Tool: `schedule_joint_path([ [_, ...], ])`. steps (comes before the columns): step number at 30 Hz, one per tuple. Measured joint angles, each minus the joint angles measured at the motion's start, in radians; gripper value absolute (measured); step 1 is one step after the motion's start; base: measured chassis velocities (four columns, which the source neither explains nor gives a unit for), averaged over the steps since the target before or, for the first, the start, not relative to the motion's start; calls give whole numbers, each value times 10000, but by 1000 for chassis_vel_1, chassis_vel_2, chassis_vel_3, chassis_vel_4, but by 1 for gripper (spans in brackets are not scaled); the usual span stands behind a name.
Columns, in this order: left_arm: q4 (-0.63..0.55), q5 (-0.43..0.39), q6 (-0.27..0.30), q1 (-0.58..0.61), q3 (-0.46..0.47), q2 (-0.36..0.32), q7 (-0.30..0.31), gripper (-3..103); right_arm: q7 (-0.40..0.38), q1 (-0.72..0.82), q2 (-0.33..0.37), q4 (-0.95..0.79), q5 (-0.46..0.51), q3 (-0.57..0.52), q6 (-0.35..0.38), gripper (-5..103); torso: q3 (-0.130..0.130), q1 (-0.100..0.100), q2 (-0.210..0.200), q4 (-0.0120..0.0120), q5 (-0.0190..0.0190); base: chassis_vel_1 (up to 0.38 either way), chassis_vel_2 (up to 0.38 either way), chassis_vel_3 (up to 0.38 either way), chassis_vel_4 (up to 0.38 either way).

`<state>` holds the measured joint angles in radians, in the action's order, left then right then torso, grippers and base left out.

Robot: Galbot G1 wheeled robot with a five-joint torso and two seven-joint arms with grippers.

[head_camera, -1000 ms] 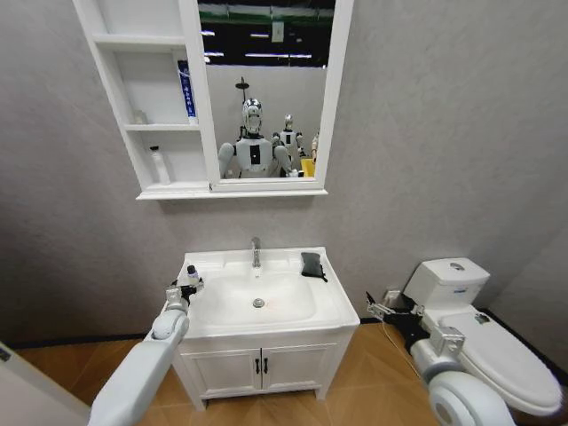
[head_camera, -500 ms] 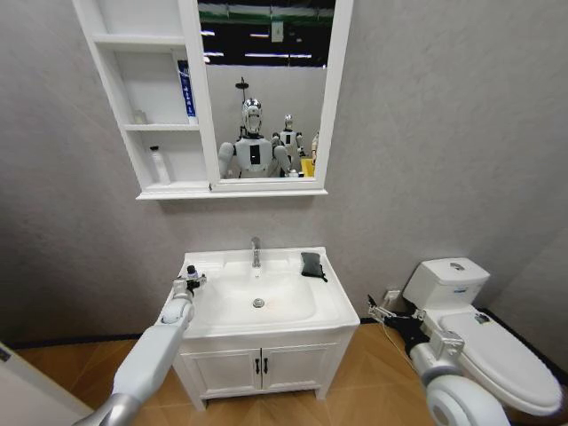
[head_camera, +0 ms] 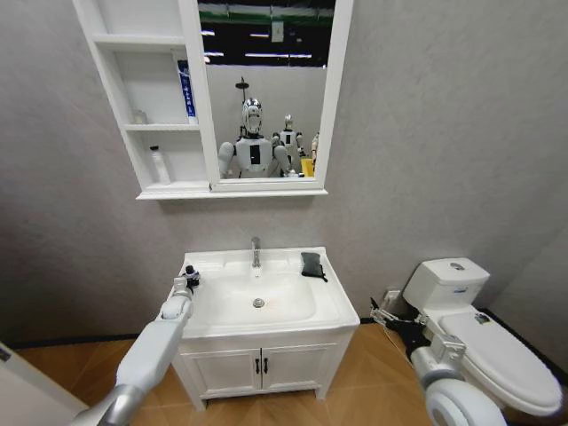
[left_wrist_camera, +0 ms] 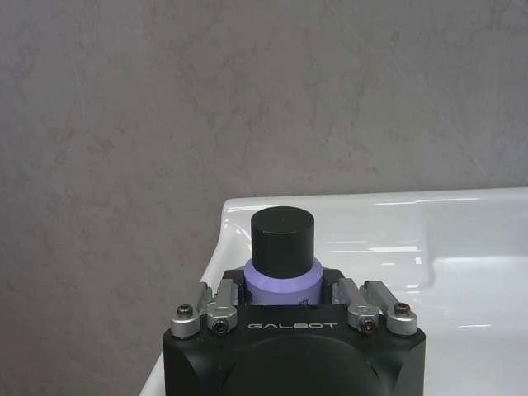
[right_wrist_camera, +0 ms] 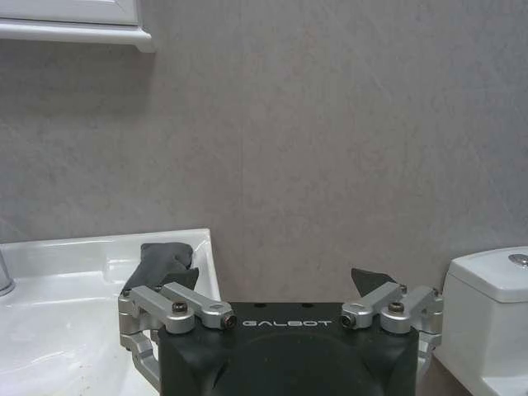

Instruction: Move facial cleanser and shampoo from washbasin to cabinet, then wipe washbasin with towel.

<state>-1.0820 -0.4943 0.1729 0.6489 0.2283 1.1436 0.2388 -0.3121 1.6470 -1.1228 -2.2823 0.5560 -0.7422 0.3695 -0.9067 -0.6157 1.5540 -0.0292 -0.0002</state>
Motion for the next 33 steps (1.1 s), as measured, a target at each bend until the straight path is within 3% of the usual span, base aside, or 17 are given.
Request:
schedule_joint_path([
  [5, -1823, -904, 570, 464, -127, -577, 765, 43, -40, -80, 37, 1, 5, 16, 99, 100, 0, -1, -1, 0, -2, 0, 0, 0, 0],
  [7, -4144, -2077, 1307, 783, -263, -1497, 1424, 43, -49, -151, 43, -4, 3, 64, 150, 100, 1, -1, 0, -1, -6, 0, 0, 0, 0],
  [8, -4144, -2077, 1307, 783, -263, -1497, 1424, 43, -49, -151, 43, -4, 3, 64, 150, 100, 1, -1, 0, -1, -6, 0, 0, 0, 0],
  [9, -4745, -2493, 1604, 813, -279, -1881, 1618, 43, -49, -163, 38, -8, 0, 85, 161, 100, 2, 0, 0, -2, 2, 0, 0, 0, 0],
  [12, -7287, -4746, 3154, 350, -270, -3988, 2617, 43, 2, -219, -138, -10, -109, 275, 203, 100, 2, 1, 0, 6, -4, 0, 0, 0, 0],
  [13, -7287, -4746, 3154, 350, -270, -3988, 2617, 43, 2, -219, -138, -10, -109, 275, 203, 100, 2, 1, 0, 6, -4, 0, 0, 0, 0],
  [14, -7800, -5597, 3692, -149, -253, -4681, 2864, 43, 45, -221, -251, -10, -160, 352, 207, 100, 3, 3, 1, 8, 12, 0, 0, 0, 0],
  [16, -8081, -7042, 4579, -1644, -619, -5646, 2970, 43, 180, -210, -473, -23, -285, 447, 209, 100, 2, 2, 0, 6, -9, 0, 0, 0, 0],
  [17, -8081, -7042, 4579, -1644, -619, -5646, 2970, 43, 180, -210, -473, -23, -285, 447, 209, 100, 2, 2, 0, 6, -9, 0, 0, 0, 0],
  [19, -7726, -8149, 4923, -3528, -1531, -6071, 2973, 43, 256, -202, -629, -23, -361, 481, 209, 100, 3, 2, 0, 1, 6, 0, 0, 0, 0],
  [21, -6930, -8622, 5083, -5457, -2573, -6071, 2883, 43, 299, -207, -728, -18, -391, 483, 203, 100, 1, 1, 1, -1, -1, 0, 0, 0, 0],
  [22, -6930, -8622, 5083, -5457, -2573, -6071, 2883, 43, 299, -207, -728, -18, -391, 483, 203, 100, 1, 1, 1, -1, -1, 0, 0, 0, 0],
  [24, -5941, -9115, 5308, -7433, -3756, -5611, 2790, 43, 313, -218, -742, -40, -383, 405, 189, 100, 1, 1, 0, 1, 5, 0, 0, 0, 0],
  [27, -5349, -9344, 5413, -8184, -4351, -5250, 2816, 43, 313, -217, -732, -58, -365, 332, 175, 100, 1, 1, 0, 3, 5, 0, 0, 0, 0],
  [29, -3930, -9366, 5607, -9246, -5217, -4390, 2496, 43, 290, -213, -722, -73, -309, 179, 62, 100, -1, 1, -1, 0, -1, 0, 0, 0, 0],
  [30, -3930, -9366, 5607, -9246, -5217, -4390, 2496, 43, 290, -213, -722, -73, -309, 179, 62, 100, -1, 1, -1, 0, -1, 0, 0, 0, 0],
  [33, -1740, -8754, 5600, -10096, -5681, -2998, 1968, 43, 268, -179, -769, -78, -263, 26, -23, 100, -1, -1, -1, 1, 0, 0, 0, 0, 0],
])
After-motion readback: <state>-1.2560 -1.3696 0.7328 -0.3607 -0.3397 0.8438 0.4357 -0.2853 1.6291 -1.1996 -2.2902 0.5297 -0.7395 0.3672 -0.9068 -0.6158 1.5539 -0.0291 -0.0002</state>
